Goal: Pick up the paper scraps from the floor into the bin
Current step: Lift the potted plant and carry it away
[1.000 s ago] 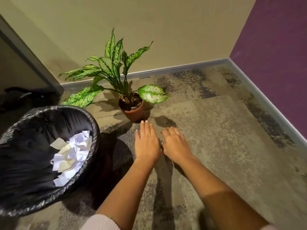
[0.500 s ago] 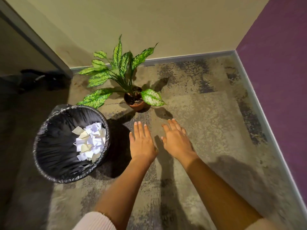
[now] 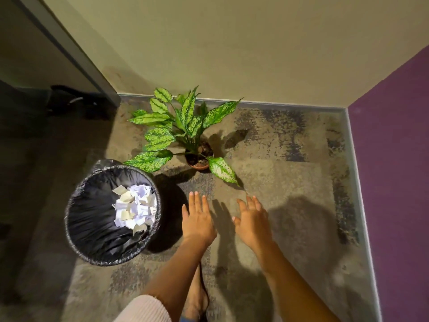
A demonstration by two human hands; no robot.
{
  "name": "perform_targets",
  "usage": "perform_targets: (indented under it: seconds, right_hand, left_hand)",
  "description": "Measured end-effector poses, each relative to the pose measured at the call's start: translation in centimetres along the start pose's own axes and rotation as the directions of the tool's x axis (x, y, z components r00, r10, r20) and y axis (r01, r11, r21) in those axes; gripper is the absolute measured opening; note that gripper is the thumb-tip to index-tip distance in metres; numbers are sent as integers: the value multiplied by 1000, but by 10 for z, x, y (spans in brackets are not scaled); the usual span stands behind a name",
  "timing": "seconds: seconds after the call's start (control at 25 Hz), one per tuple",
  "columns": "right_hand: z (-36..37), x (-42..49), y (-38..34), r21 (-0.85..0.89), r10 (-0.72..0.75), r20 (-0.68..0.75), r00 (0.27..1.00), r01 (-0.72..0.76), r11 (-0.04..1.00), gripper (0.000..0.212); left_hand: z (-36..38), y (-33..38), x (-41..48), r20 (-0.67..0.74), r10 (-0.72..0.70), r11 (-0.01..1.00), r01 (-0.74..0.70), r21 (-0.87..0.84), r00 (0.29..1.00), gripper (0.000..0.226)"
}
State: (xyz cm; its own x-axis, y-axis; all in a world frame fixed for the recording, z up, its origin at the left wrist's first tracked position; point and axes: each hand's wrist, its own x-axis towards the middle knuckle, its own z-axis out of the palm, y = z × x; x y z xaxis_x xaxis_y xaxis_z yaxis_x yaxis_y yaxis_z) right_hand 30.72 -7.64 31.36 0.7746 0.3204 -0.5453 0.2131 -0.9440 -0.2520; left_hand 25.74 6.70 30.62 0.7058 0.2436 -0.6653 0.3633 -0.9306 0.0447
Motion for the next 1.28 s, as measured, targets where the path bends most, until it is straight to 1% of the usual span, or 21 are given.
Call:
perform_targets:
  seconds: [0.08, 0.2, 0.32, 0.44, 0.48, 0.52, 0.56, 0.64, 0.68, 0.72, 0.76, 0.8, 0.84, 0.88, 0.92, 0.96, 1.0, 1.04, 1.08, 1.16, 1.28]
  right_hand:
    - [-2, 21, 1, 13, 43, 60, 997, -44, 999, 57]
    - [-6, 52, -4, 4, 90, 87, 992, -90, 996, 54]
    - [-10, 96, -3, 18, 110, 68, 992, -112, 994, 53]
    - [-12, 140, 5, 2, 59, -2, 998, -59, 998, 50]
    - [-14, 154, 6, 66, 71, -38, 997, -68, 996, 43]
    - [-15, 166, 8, 219, 139, -76, 987, -119, 969, 34]
    - [-18, 177, 9, 402, 261, -99, 960, -201, 893, 27]
    - [-25, 208, 14, 713, 515, -54, 856, -327, 620, 22]
    - [-23, 225, 17, 801, 574, 0, 819, -344, 490, 24]
    - [-20, 239, 21, 842, 582, 56, 811, -351, 408, 24]
    - [-16, 251, 23, 856, 562, 121, 818, -372, 358, 25]
    - [-12, 261, 23, 855, 511, 197, 837, -401, 327, 25]
    - [-8, 271, 21, 848, 441, 275, 854, -432, 307, 24]
    - [-5, 280, 18, 837, 363, 351, 863, -463, 291, 21]
    - [-4, 287, 12, 815, 287, 421, 860, -498, 297, 19]
    - [-1, 292, 6, 785, 223, 476, 851, -525, 328, 23]
    - [4, 299, 1, 762, 172, 515, 840, -541, 357, 34]
    - [10, 306, -3, 755, 124, 540, 832, -545, 365, 45]
    - [14, 312, -8, 759, 71, 561, 824, -547, 354, 54]
    - [21, 326, -17, 775, 13, 567, 824, -538, 332, 65]
    - [29, 353, -29, 763, 119, 531, 839, -535, 362, 63]
  left_hand:
    - [-9, -9, 17, 59, -15, 1000, 17, -21, 998, 83]
    - [-21, -29, 38, 87, -50, 998, 52, -26, 995, 80]
    - [-32, -43, 67, 122, -82, 994, 90, -56, 989, 79]
    - [-33, -46, 97, 155, -106, 989, 121, -90, 982, 79]
    - [-33, -44, 107, 168, -113, 986, 132, -105, 979, 80]
    - [-32, -43, 116, 184, -120, 982, 144, -125, 976, 80]
    - [-32, -41, 123, 199, -131, 974, 163, -155, 971, 80]
    - [-33, -39, 141, 216, -158, 949, 208, -236, 964, 78]
    - [-31, -40, 151, 227, -183, 924, 246, -293, 957, 76]
    - [-29, -40, 160, 238, -215, 881, 293, -370, 947, 72]
    - [-23, -40, 172, 245, -258, 810, 347, -473, 935, 65]
    - [-19, -39, 184, 271, -314, 677, 415, -608, 910, 58]
    - [-15, -37, 196, 329, -361, 468, 474, -746, 873, 50]
    - [-11, -34, 208, 399, -376, 211, 497, -842, 836, 41]
    - [-9, -31, 219, 457, -365, -33, 479, -877, 812, 31]
    - [-8, -30, 227, 494, -348, -225, 440, -869, 797, 24]
    - [-6, -31, 235, 512, -332, -369, 390, -844, 793, 24]
    - [-5, -32, 241, 513, -324, -476, 332, -814, 795, 27]
    - [-2, -33, 247, 502, -322, -540, 280, -794, 803, 29]
    - [2, -36, 257, 463, -312, -606, 202, -770, 829, 30]
    - [12, -43, 274, 419, -314, -655, 125, -745, 852, 39]
